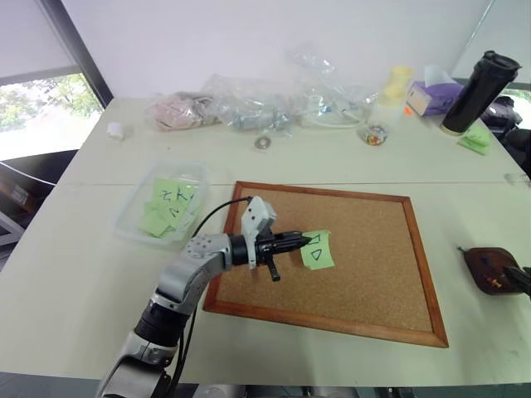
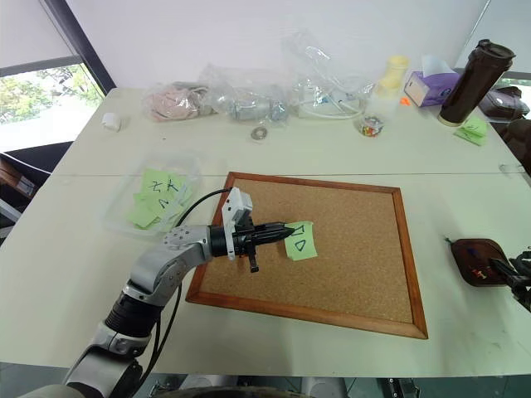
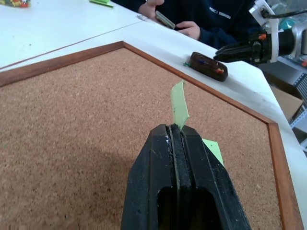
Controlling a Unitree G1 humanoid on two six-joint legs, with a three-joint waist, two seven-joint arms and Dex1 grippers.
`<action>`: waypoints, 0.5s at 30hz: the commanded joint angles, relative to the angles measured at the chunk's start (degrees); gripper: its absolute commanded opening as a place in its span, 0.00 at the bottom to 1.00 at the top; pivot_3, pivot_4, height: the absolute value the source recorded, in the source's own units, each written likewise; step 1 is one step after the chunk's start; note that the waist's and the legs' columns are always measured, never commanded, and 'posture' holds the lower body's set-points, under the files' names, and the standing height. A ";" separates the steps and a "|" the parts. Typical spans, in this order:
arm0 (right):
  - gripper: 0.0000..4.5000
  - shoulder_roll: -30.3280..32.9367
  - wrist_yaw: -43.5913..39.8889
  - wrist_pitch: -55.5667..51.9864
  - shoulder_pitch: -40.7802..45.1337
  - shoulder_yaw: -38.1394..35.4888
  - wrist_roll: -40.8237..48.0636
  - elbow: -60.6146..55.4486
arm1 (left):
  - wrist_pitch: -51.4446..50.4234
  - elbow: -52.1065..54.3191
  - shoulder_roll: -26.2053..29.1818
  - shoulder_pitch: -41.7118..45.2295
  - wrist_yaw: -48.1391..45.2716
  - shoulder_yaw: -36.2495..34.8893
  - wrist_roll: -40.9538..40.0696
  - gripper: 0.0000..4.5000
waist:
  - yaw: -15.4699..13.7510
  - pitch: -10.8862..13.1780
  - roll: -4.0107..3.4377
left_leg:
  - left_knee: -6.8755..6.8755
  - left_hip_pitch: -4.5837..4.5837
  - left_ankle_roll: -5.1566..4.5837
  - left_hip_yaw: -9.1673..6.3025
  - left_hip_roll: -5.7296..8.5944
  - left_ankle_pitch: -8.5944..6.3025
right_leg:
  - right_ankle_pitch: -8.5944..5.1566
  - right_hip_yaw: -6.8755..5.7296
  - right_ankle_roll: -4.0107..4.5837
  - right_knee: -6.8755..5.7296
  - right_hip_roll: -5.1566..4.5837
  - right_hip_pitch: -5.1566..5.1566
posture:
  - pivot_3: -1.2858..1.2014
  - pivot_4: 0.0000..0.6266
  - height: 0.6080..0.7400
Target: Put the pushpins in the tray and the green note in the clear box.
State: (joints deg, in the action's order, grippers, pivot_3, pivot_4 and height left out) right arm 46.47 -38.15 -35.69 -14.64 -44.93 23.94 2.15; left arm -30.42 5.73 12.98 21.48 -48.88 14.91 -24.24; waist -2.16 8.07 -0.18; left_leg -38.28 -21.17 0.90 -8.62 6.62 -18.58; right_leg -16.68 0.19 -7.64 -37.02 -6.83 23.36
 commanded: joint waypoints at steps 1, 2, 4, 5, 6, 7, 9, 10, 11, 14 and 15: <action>0.90 0.02 -0.21 0.64 0.32 -1.49 1.20 -1.72 | 1.31 2.06 0.08 0.28 -0.15 -0.08 -0.01 0.00 | -0.10 0.00 0.00 | 0.00 0.00 0.00 0.00 0.00 0.00 | 0.00 0.00 0.00 0.00 0.00 0.00 | 0.52 0.24 0.93; 0.98 0.02 -0.39 0.41 0.24 -1.78 1.54 -2.32 | 1.26 2.17 0.16 0.26 -0.14 -0.10 -0.04 0.00 | -0.12 0.00 0.00 | 0.00 0.00 0.00 0.00 0.00 0.00 | 0.00 0.00 0.00 0.00 0.00 0.00 | 0.52 0.24 0.93; 0.98 0.20 -1.10 -1.23 0.52 -3.05 3.66 -4.41 | 1.10 2.64 0.46 0.15 -0.08 -0.20 -0.13 0.00 | -0.05 0.00 0.00 | 0.00 -0.01 0.00 0.01 0.01 0.00 | 0.00 0.01 0.00 0.00 -0.01 0.00 | 0.52 0.24 0.93; 0.98 0.36 -1.33 -2.21 0.70 -3.62 4.76 -5.39 | 1.00 2.86 0.62 0.12 -0.05 -0.27 -0.22 0.00 | -0.03 0.00 -0.01 | 0.00 -0.01 0.00 0.02 0.00 0.00 | 0.00 0.01 0.00 0.00 0.00 0.00 | 0.52 0.24 0.93; 0.98 0.61 -1.79 -3.21 0.89 -4.10 6.11 -6.77 | 0.84 3.14 0.86 0.13 -0.05 -0.45 -0.36 0.00 | -0.03 -0.01 -0.01 | 0.00 -0.01 0.00 0.02 0.00 0.00 | 0.00 0.02 0.00 0.00 0.00 0.00 | 0.52 0.24 0.93; 0.98 0.82 -2.24 -4.28 1.11 -4.48 7.50 -8.07 | 0.69 3.45 1.13 0.14 -0.04 -0.60 -0.44 0.00 | -0.04 -0.01 -0.01 | 0.00 -0.01 0.00 0.02 0.00 0.00 | 0.00 0.02 0.00 0.00 0.00 0.00 | 0.52 0.24 0.93; 0.98 1.78 -4.78 -7.65 1.32 -4.59 12.14 -13.01 | 0.02 4.95 2.15 0.31 -0.04 -1.22 -0.83 0.00 | 0.01 -0.01 -0.02 | 0.00 -0.01 0.00 0.02 -0.01 0.00 | 0.00 0.02 0.00 0.00 0.01 0.01 | 0.52 0.24 0.93; 0.98 2.26 -6.01 -9.19 1.54 -4.14 14.46 -15.95 | -0.35 5.86 2.77 0.54 0.07 -1.63 -1.02 0.00 | 0.05 -0.01 -0.03 | 0.00 0.00 0.00 0.02 -0.02 0.00 | 0.00 0.03 0.00 0.00 0.01 0.01 | 0.52 0.24 0.93; 0.98 2.83 -6.81 -11.22 2.26 -3.21 17.20 -19.17 | -1.00 7.12 3.46 0.91 0.31 -2.32 -1.47 0.00 | 0.10 -0.01 -0.04 | 0.01 0.00 0.00 0.03 -0.03 0.00 | 0.00 0.04 0.00 0.00 0.02 0.02 | 0.52 0.24 0.93; 0.98 4.05 -6.89 -14.49 4.99 1.36 21.94 -27.21 | -3.12 11.10 5.13 1.93 2.27 -5.22 -2.84 0.00 | 0.18 0.01 -0.03 | 0.01 0.00 0.00 0.07 -0.10 0.00 | 0.00 0.08 0.00 -0.01 0.03 0.04 | 0.52 0.24 0.93; 0.98 4.21 -6.55 -15.17 6.61 3.54 23.41 -29.37 | -4.04 12.55 5.82 2.21 3.22 -6.44 -3.26 0.00 | 0.05 0.01 -0.02 | 0.00 0.00 0.00 0.06 -0.11 0.00 | 0.00 0.09 0.00 -0.02 0.04 0.04 | 0.52 0.24 0.93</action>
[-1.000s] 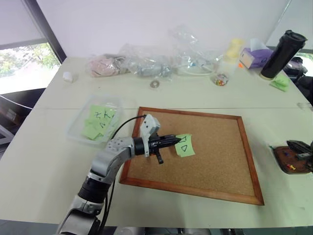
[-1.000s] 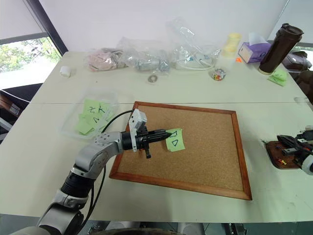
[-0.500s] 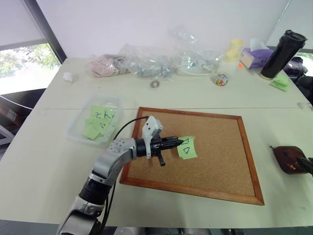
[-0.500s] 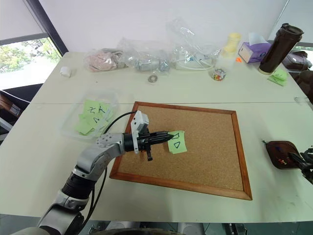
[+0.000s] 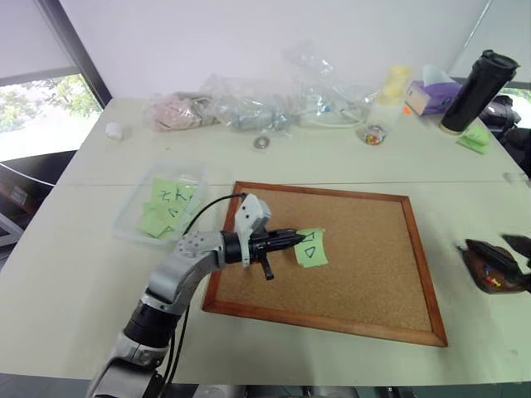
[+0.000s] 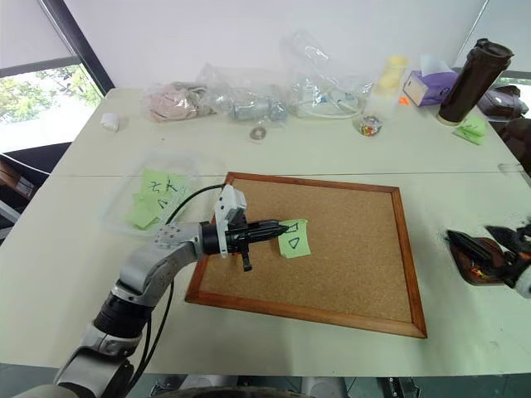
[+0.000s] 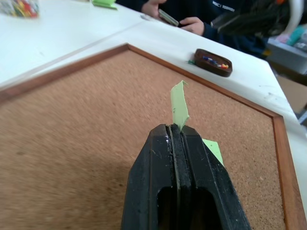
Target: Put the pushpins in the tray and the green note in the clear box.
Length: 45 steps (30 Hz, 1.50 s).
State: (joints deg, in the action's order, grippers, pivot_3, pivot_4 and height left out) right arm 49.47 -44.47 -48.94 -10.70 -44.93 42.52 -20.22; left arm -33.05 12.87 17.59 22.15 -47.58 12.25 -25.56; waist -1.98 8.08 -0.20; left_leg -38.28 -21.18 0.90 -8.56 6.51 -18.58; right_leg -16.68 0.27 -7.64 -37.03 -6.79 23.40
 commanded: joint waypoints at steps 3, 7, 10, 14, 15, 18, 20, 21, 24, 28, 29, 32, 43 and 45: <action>0.98 1.52 0.58 -3.09 8.20 11.30 7.80 -11.98 | -4.18 9.82 4.16 1.91 4.58 -8.06 -3.31 0.00 | -0.21 0.02 0.05 | -0.01 -0.01 0.00 0.00 0.01 0.00 | 0.00 0.00 0.00 0.01 -0.01 0.00 | 0.52 0.24 0.93; 0.98 1.64 -1.88 -3.26 17.81 23.79 10.16 -15.36 | -8.77 14.94 8.40 3.12 10.10 -16.62 -5.80 0.00 | -0.10 0.11 0.19 | -0.02 -0.07 0.00 0.00 0.03 0.00 | 0.00 -0.01 0.00 0.01 -0.02 0.06 | 0.52 0.24 0.93; 0.98 1.56 -3.73 -2.80 24.71 30.99 9.34 -14.24 | -11.38 16.40 12.16 2.86 12.70 -22.75 -7.23 0.00 | -0.08 0.15 0.26 | -0.02 -0.09 0.00 -0.02 -0.01 0.00 | 0.00 -0.02 0.00 0.00 -0.01 0.12 | 0.52 0.24 0.93; 0.98 0.87 -6.01 -0.16 30.32 38.47 5.17 -11.30 | -12.70 14.32 16.78 1.26 15.80 -29.53 -6.61 0.00 | -0.34 0.19 0.35 | -0.01 -0.11 0.00 -0.04 0.02 0.00 | 0.00 -0.05 0.00 0.01 -0.02 0.13 | 0.52 0.24 0.93; 0.98 0.63 -6.48 0.41 31.11 39.57 4.50 -10.55 | -12.23 13.06 17.68 0.68 16.55 -30.68 -5.64 0.00 | -0.25 0.20 0.37 | -0.02 -0.13 0.00 -0.07 0.03 0.00 | 0.00 -0.08 0.00 0.01 -0.02 0.12 | 0.52 0.24 0.93; 0.98 0.21 -7.62 2.04 32.67 42.11 2.25 -8.55 | -10.45 8.53 19.45 -1.86 18.46 -33.64 -3.32 0.00 | -0.16 0.20 0.37 | -0.02 -0.13 0.00 -0.07 0.04 0.00 | 0.00 -0.08 0.00 0.00 -0.03 0.14 | 0.52 0.24 0.93; 0.98 0.17 -8.05 2.95 32.83 42.94 1.08 -8.02 | -9.41 7.12 20.39 -3.91 18.25 -34.25 -2.51 0.00 | -0.12 0.20 0.37 | 0.01 -0.13 0.01 -0.07 0.02 0.00 | 0.00 -0.08 0.00 -0.01 -0.04 0.18 | 0.52 0.24 0.93; 0.98 -0.04 -8.07 3.30 32.92 43.19 0.68 -7.74 | -8.84 6.10 20.45 -4.90 18.43 -34.63 -2.15 0.00 | -0.15 0.20 0.37 | 0.02 -0.14 0.01 -0.06 0.03 0.00 | 0.00 -0.08 0.00 0.00 -0.05 0.19 | 0.52 0.24 0.93; 0.98 -0.64 -8.20 4.05 33.36 43.68 -0.15 -7.06 | -6.74 2.66 20.18 -6.93 18.82 -34.56 -0.79 0.00 | -0.19 0.21 0.40 | 0.01 -0.17 0.01 -0.07 0.03 0.00 | 0.00 -0.08 0.01 0.00 -0.06 0.19 | 0.52 0.24 0.93; 1.00 -1.08 -8.40 5.20 33.81 44.19 -1.89 -6.15 | -3.72 -0.99 20.31 -8.84 17.04 -32.28 0.97 0.23 | -0.13 0.21 0.40 | 0.01 -0.17 0.01 -0.07 0.03 0.00 | 0.00 -0.08 0.01 0.00 -0.07 0.20 | 0.52 0.24 0.93; 1.00 -0.95 -8.62 5.60 33.85 44.06 -2.37 -5.80 | -3.62 -0.98 20.55 -9.22 15.88 -31.66 0.69 0.33 | -0.13 0.21 0.40 | 0.01 -0.17 0.01 -0.06 0.03 0.00 | 0.00 -0.08 0.01 0.00 -0.08 0.21 | 0.52 0.24 0.93; 1.00 -0.69 -8.93 6.41 33.56 43.67 -3.46 -5.01 | -3.82 0.34 22.15 -9.81 11.78 -30.62 -0.90 0.67 | -0.15 0.21 0.40 | 0.01 -0.17 0.01 -0.07 0.03 0.00 | 0.00 -0.08 0.01 -0.01 -0.08 0.21 | 0.52 0.24 0.93; 1.00 4.19 -9.02 5.93 21.99 36.85 -4.08 -8.25 | -8.36 11.94 23.18 -2.98 0.56 -22.98 -12.52 0.99 | -0.04 0.21 0.41 | 0.01 -0.21 0.01 -0.09 0.05 -0.01 | 0.01 -0.09 0.01 -0.01 -0.14 0.21 | 0.52 0.24 0.93; 1.00 5.21 -8.79 5.84 18.91 34.11 -3.94 -8.84 | -7.75 12.60 22.88 -1.21 -1.98 -18.00 -12.04 0.99 | 0.18 0.22 0.41 | 0.04 -0.18 0.01 -0.04 0.01 -0.01 | 0.01 -0.07 0.01 -0.03 -0.09 0.24 | 0.52 0.24 0.93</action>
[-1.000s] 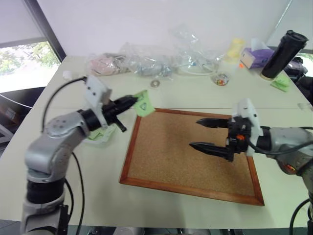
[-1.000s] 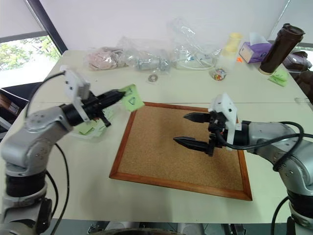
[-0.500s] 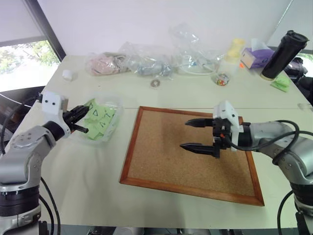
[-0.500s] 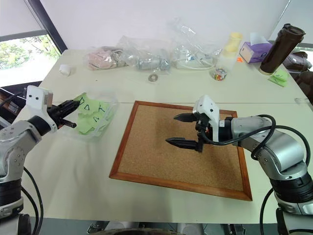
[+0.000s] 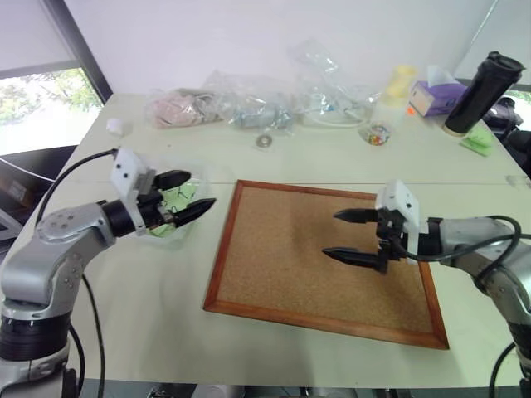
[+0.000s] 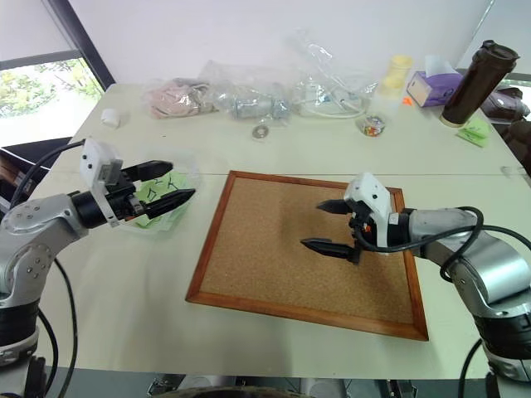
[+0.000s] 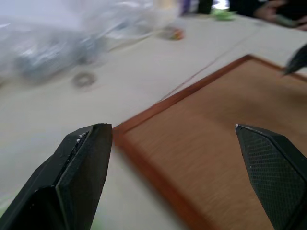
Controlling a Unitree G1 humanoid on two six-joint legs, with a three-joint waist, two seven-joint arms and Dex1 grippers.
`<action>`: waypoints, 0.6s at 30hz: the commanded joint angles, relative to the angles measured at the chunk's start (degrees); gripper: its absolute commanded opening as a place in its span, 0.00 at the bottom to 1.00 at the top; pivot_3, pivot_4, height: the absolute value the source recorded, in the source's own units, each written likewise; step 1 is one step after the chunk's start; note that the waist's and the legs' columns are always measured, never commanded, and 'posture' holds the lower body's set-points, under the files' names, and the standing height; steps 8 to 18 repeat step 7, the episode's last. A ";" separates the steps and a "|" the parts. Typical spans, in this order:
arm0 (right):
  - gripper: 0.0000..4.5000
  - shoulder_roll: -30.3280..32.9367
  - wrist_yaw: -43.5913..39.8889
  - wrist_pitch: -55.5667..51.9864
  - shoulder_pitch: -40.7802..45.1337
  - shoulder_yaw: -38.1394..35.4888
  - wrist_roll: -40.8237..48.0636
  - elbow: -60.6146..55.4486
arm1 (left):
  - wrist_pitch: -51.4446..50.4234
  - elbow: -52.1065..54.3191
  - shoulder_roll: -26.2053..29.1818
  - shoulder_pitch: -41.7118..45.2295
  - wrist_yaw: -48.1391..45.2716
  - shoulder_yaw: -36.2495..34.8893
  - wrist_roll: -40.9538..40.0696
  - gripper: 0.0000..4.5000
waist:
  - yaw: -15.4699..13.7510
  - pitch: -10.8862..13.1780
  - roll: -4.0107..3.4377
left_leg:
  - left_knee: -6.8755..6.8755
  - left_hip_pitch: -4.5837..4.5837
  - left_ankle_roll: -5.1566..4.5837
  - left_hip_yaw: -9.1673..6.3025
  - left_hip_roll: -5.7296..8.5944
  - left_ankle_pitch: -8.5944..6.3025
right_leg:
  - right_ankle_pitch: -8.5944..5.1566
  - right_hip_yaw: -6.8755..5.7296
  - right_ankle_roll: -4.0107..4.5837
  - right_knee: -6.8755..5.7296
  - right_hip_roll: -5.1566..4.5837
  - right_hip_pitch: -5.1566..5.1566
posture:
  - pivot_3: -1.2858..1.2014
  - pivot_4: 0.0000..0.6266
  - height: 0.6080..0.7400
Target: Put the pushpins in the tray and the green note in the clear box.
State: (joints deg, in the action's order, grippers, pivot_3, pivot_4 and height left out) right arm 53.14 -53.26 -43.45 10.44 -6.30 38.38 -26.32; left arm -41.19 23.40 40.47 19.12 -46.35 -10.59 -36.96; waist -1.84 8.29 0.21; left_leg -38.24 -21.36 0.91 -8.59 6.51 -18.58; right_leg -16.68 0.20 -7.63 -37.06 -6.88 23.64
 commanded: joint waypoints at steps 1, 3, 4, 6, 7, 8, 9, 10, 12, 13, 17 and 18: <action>1.00 1.89 0.11 0.35 -3.42 -5.66 0.25 -3.01 | 0.61 2.08 -0.17 2.46 -4.42 6.93 -0.46 0.99 | 0.14 0.00 -0.01 | 0.00 0.00 0.00 0.00 0.00 0.00 | 0.00 -0.01 0.00 -0.01 0.00 0.00 | 0.52 0.24 0.93; 1.00 2.19 0.52 0.11 -5.00 -7.31 0.49 -3.25 | 1.59 1.58 -0.02 2.80 -6.43 10.11 0.63 0.99 | 0.37 0.00 0.00 | -0.01 0.00 0.00 0.02 0.00 0.00 | 0.00 0.00 0.00 -0.02 0.01 -0.01 | 0.52 0.24 0.93; 1.00 2.42 0.56 0.28 -5.95 -8.09 0.24 -3.34 | 2.40 1.06 0.24 2.59 -7.70 11.75 1.48 0.99 | 0.50 0.00 0.00 | -0.01 0.01 0.00 0.03 0.00 0.00 | 0.00 0.01 0.00 -0.02 0.01 -0.01 | 0.52 0.24 0.93; 1.00 2.56 0.75 0.47 -7.14 -9.02 0.06 -3.44 | 3.75 -0.14 0.63 2.08 -9.41 13.89 2.95 0.99 | 0.97 0.00 0.00 | 0.00 0.01 0.00 0.03 -0.01 0.00 | 0.00 0.01 0.00 -0.02 0.02 -0.01 | 0.52 0.24 0.93; 1.00 2.19 1.26 0.36 -7.61 -9.46 0.20 -3.33 | 5.03 -1.37 0.94 1.52 -10.67 15.23 4.25 0.99 | 0.97 0.00 0.00 | 0.00 0.01 0.00 0.01 -0.01 0.00 | 0.00 0.01 0.00 -0.02 0.02 -0.01 | 0.52 0.24 0.93; 1.00 2.19 1.26 0.36 -7.61 -9.46 0.20 -3.33 | 5.03 -1.37 0.94 1.52 -10.67 15.23 4.25 0.99 | 0.97 0.00 0.00 | 0.00 0.01 0.00 0.01 -0.01 0.00 | 0.00 0.01 0.00 -0.02 0.02 -0.01 | 0.52 0.24 0.93; 1.00 2.19 1.26 0.36 -7.61 -9.46 0.20 -3.33 | 5.03 -1.37 0.94 1.52 -10.67 15.23 4.25 0.99 | 0.97 0.00 0.00 | 0.00 0.01 0.00 0.01 -0.01 0.00 | 0.00 0.01 0.00 -0.02 0.02 -0.01 | 0.52 0.24 0.93; 1.00 2.19 1.26 0.36 -7.61 -9.46 0.20 -3.33 | 5.03 -1.37 0.94 1.52 -10.67 15.23 4.25 0.99 | 0.97 0.00 0.00 | 0.00 0.01 0.00 0.01 -0.01 0.00 | 0.00 0.01 0.00 -0.02 0.02 -0.01 | 0.52 0.24 0.93; 1.00 2.19 1.26 0.36 -7.61 -9.46 0.20 -3.33 | 5.03 -1.37 0.94 1.52 -10.67 15.23 4.25 0.99 | 0.97 0.00 0.00 | 0.00 0.01 0.00 0.01 -0.01 0.00 | 0.00 0.01 0.00 -0.02 0.02 -0.01 | 0.52 0.24 0.93; 1.00 2.19 1.26 0.36 -7.61 -9.46 0.20 -3.33 | 5.03 -1.37 0.94 1.52 -10.67 15.23 4.25 0.99 | 0.97 0.00 0.00 | 0.00 0.01 0.00 0.01 -0.01 0.00 | 0.00 0.01 0.00 -0.02 0.02 -0.01 | 0.52 0.24 0.93; 1.00 2.19 1.26 0.36 -7.61 -9.46 0.20 -3.33 | 5.03 -1.37 0.94 1.52 -10.67 15.23 4.25 0.99 | 0.97 0.00 0.00 | 0.00 0.01 0.00 0.01 -0.01 0.00 | 0.00 0.01 0.00 -0.02 0.02 -0.01 | 0.52 0.24 0.93; 1.00 2.19 1.26 0.36 -7.61 -9.46 0.20 -3.33 | 5.03 -1.37 0.94 1.52 -10.67 15.23 4.25 0.99 | 0.97 0.00 0.00 | 0.00 0.01 0.00 0.01 -0.01 0.00 | 0.00 0.01 0.00 -0.02 0.02 -0.01 | 0.52 0.24 0.93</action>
